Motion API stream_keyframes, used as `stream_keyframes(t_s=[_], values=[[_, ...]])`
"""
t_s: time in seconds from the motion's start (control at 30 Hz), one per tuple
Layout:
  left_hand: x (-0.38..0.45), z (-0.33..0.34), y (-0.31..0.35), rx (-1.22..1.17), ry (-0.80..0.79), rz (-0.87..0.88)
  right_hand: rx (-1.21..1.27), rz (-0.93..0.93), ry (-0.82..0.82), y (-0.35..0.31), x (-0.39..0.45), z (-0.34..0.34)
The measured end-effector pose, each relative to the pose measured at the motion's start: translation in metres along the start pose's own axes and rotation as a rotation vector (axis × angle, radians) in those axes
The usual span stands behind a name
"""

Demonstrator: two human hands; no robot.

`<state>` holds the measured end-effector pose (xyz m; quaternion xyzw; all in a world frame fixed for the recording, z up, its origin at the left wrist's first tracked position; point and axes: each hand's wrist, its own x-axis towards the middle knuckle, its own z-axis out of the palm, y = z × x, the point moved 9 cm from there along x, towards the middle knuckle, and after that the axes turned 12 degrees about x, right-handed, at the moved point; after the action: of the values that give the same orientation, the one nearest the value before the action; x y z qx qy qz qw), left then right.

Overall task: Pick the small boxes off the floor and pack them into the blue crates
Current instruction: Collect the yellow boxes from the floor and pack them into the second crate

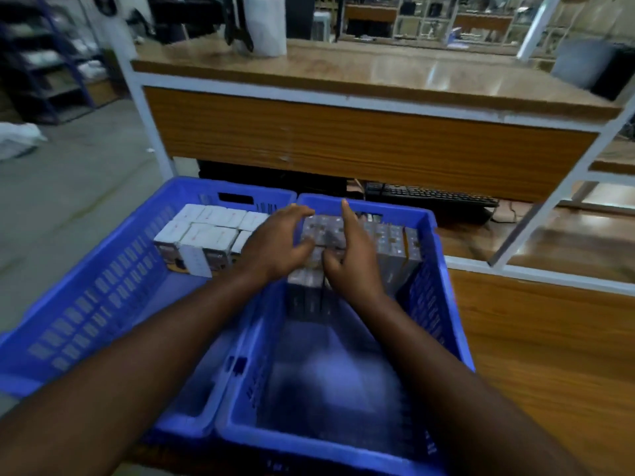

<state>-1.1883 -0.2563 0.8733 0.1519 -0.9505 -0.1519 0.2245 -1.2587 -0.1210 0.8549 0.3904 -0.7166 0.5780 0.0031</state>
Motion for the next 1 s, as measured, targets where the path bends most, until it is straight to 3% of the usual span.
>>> stream_keyframes(t_s=[0.13,0.47,0.57,0.73,0.87,1.0], values=[[-0.031,-0.027,-0.075,0.076,-0.009,-0.135,-0.032,-0.046,-0.156,-0.045,0.003,0.06],[-0.048,-0.03,-0.212,0.175,-0.298,-0.127,-0.213,0.296,-0.363,-0.036,0.015,0.215],[-0.036,-0.023,-0.247,0.189,-0.335,-0.07,-0.321,0.423,-0.336,-0.011,0.023,0.24],[-0.016,0.012,-0.269,0.448,-0.537,0.071,-0.588,0.661,-0.261,0.045,0.035,0.246],[-0.005,0.026,-0.285,0.488,-0.576,0.087,-0.782,0.615,-0.177,0.034,0.038,0.237],[-0.01,0.038,-0.293,0.48,-0.547,0.093,-0.899,0.545,-0.207,0.041,0.035,0.245]])
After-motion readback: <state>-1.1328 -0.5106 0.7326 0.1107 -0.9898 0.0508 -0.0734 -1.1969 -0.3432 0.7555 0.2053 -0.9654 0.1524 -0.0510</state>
